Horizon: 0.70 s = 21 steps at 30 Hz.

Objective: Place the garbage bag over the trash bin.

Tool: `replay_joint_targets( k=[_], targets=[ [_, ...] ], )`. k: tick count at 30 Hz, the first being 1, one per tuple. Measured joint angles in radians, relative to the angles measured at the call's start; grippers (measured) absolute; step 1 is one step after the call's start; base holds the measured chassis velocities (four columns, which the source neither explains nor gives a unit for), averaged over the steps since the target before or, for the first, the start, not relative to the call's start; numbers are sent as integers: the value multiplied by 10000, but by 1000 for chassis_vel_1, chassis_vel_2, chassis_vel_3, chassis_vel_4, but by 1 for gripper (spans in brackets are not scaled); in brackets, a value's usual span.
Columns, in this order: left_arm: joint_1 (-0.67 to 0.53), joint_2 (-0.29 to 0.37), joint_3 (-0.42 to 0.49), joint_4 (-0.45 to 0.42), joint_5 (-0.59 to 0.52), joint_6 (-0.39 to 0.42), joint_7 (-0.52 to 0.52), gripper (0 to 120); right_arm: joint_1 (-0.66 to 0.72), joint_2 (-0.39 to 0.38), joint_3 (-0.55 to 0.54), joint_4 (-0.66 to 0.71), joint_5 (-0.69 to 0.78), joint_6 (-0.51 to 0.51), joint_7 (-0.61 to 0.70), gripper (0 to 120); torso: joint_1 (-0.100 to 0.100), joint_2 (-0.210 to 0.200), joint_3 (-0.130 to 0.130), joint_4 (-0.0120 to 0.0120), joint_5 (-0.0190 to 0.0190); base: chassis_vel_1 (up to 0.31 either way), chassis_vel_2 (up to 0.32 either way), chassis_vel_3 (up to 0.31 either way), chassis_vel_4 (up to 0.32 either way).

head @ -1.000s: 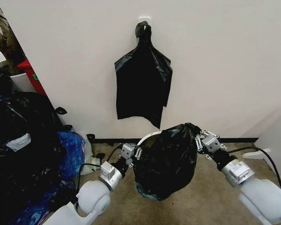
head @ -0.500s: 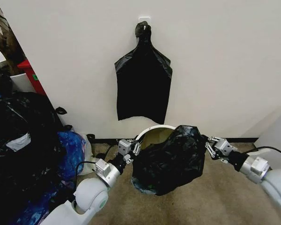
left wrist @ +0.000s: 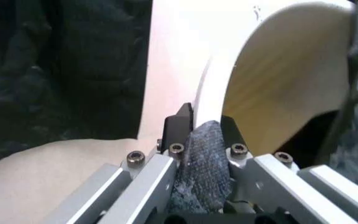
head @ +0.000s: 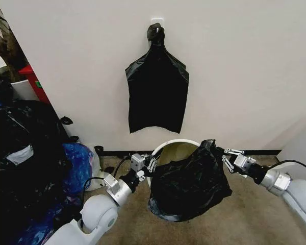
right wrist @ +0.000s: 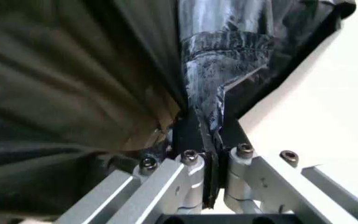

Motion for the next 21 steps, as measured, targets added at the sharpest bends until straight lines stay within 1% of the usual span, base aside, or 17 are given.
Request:
replay_joint_targets(
  k=[4, 8, 11, 12, 13, 16, 17, 19, 20, 21],
  targets=[
    [62, -33, -11, -8, -417, -203, 423, 3, 174, -14, -312, -5, -279, 26, 107, 0, 0, 0, 0, -3, -1, 0, 0, 0, 0],
    [65, -68, -28, -7, -732, -238, 566, 3, 113, -15, -288, 45, -536, -9, 195, 1, 0, 0, 0, -3, -1, 0, 0, 0, 0],
    [12, -149, -30, 26, -1210, -218, 445, 3, -100, -42, -122, 108, -527, -90, 397, 14, 0, 0, -1, -3, -1, 0, 0, 0, 0],
    [12, -149, -30, 26, -1210, -218, 445, 3, -100, -42, -122, 108, -527, -90, 397, 14, 0, 0, -1, -3, -1, 0, 0, 0, 0],
    [-23, -192, -31, 79, -1298, -183, 318, 3, -203, -50, 3, 129, -463, -116, 439, 19, 0, 0, -1, -3, 0, 0, 0, 0, 0],
    [-153, -336, -79, 407, -1333, -148, -13, 3, -620, -128, 468, 384, -11, -438, 476, 30, 0, 0, -2, -6, -1, 0, 0, 0, 0],
    [-157, -340, -81, 421, -1333, -148, -23, 3, -656, -137, 505, 414, 27, -470, 478, 30, 0, 0, -2, -6, -1, 0, 0, 0, 0],
    [-211, -394, -96, 625, -1304, -159, -114, 3, -923, -206, 746, 616, 315, -651, 483, 38, 0, 0, -2, -4, 0, 0, 0, 0, 0],
    [-211, -394, -96, 625, -1304, -159, -114, 3, -923, -206, 746, 616, 315, -651, 483, 38, 0, 0, -2, -4, 0, 0, 0, 0, 0],
    [-242, -430, -96, 794, -1258, -180, -145, 3, -1141, -261, 952, 738, 537, -740, 483, 45, 0, 0, -2, -2, -4, 0, 0, 0, 0]
  ],
)
